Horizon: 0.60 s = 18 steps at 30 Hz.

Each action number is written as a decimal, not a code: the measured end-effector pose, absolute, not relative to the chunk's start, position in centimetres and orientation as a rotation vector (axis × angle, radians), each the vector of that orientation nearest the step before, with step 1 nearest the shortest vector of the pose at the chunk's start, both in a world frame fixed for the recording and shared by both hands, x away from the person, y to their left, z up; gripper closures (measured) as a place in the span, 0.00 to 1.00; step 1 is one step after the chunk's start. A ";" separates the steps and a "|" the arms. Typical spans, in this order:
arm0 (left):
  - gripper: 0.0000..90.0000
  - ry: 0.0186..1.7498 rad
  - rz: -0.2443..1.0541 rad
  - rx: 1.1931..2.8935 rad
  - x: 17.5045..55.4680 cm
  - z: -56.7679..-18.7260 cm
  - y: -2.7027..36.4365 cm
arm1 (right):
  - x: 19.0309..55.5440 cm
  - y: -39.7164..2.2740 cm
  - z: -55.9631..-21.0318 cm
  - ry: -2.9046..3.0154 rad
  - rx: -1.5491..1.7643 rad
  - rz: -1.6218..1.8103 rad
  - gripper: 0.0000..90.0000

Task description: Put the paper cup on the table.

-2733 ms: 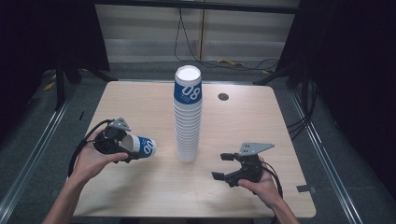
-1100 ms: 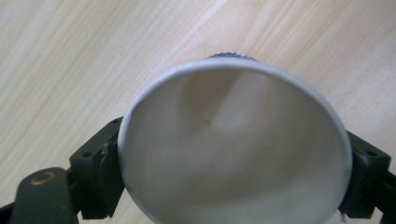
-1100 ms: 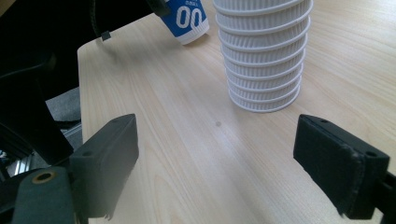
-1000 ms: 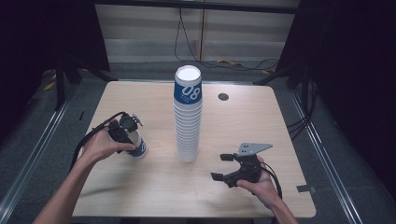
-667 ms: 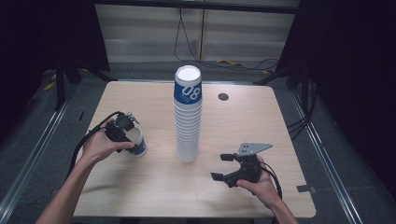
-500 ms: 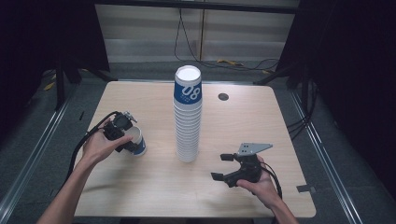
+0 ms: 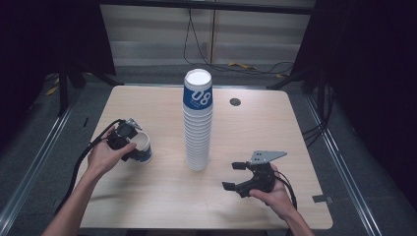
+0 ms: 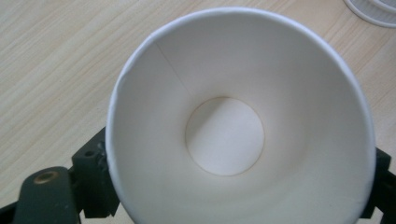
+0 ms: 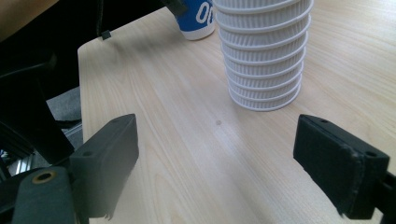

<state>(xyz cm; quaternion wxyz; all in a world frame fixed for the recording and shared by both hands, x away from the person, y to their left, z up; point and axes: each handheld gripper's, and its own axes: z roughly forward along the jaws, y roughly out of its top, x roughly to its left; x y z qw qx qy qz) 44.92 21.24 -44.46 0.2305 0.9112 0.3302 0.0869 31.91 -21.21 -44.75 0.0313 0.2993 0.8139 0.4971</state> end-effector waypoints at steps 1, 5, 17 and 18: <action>0.17 0.910 0.238 2.499 44.8 -44.6 21.3 | 31.9 -21.3 -44.7 2.504 0.924 1.532 0.16; 0.18 0.922 0.257 2.469 44.5 -45.1 21.9 | 31.8 -21.4 -44.6 2.497 0.926 1.533 0.16; 0.18 0.917 0.279 2.443 43.9 -45.5 22.8 | 31.8 -21.3 -44.7 2.503 0.923 1.534 0.16; 0.18 0.917 0.278 2.443 43.8 -45.6 22.8 | 31.8 -21.3 -44.6 2.502 0.922 1.535 0.16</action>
